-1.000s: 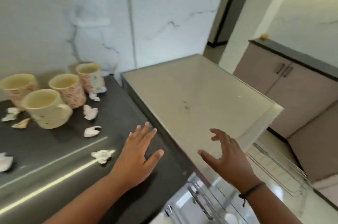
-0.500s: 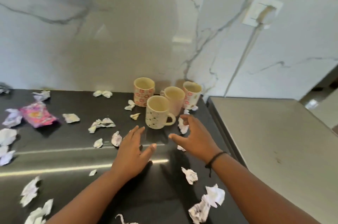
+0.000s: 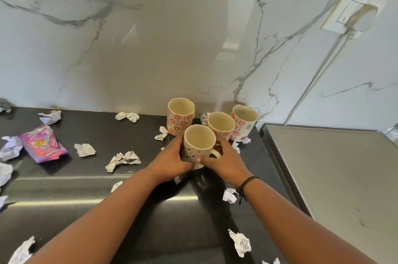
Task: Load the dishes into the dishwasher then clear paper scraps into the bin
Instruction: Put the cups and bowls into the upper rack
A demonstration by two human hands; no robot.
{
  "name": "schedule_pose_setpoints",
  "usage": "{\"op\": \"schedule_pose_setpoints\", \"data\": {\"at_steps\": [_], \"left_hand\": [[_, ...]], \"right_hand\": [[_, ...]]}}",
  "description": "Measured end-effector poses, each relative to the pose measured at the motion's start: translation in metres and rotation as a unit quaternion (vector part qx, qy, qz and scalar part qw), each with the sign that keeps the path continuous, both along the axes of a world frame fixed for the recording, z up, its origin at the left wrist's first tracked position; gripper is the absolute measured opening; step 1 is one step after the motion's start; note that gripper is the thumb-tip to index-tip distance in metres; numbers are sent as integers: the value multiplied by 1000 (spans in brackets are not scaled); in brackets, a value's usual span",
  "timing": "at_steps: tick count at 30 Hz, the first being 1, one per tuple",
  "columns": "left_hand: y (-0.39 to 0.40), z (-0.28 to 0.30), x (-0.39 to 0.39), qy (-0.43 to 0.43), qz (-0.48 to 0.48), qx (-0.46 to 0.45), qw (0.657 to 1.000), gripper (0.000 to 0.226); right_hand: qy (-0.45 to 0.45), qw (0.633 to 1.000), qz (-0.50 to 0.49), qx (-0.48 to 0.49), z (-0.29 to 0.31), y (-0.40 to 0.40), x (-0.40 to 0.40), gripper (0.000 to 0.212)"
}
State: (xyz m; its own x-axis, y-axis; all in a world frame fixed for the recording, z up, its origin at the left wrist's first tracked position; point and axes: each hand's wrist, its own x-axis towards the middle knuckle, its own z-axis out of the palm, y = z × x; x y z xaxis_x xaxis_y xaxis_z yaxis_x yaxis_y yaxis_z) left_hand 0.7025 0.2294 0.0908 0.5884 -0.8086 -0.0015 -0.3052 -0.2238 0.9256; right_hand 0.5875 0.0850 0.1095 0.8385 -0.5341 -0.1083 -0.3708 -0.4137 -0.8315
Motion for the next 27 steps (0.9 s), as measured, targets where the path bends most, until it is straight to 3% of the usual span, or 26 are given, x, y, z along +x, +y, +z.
{"op": "schedule_pose_setpoints", "data": {"at_steps": [5, 11, 16, 20, 23, 27], "left_hand": [[7, 4, -5, -43, 28, 10, 999, 88], [25, 43, -59, -66, 12, -15, 998, 86], [12, 86, -126, 9, -103, -83, 991, 72], [-12, 111, -190, 88, -237, -120, 960, 60], [-34, 123, -246, 84, -311, -120, 939, 69], [-62, 128, -319, 46, -373, -93, 922, 67]], "right_hand": [[-32, 999, 13, 19, 3, 1, -13, 73], [-113, 989, -21, 90, 29, 19, -81, 71], [-252, 949, -35, 186, 61, 34, -170, 65], [-320, 912, -77, 244, 80, 43, -247, 63], [-351, 888, -104, 278, 92, 48, -309, 56], [-399, 841, -135, 339, 87, 52, -386, 67]]}}
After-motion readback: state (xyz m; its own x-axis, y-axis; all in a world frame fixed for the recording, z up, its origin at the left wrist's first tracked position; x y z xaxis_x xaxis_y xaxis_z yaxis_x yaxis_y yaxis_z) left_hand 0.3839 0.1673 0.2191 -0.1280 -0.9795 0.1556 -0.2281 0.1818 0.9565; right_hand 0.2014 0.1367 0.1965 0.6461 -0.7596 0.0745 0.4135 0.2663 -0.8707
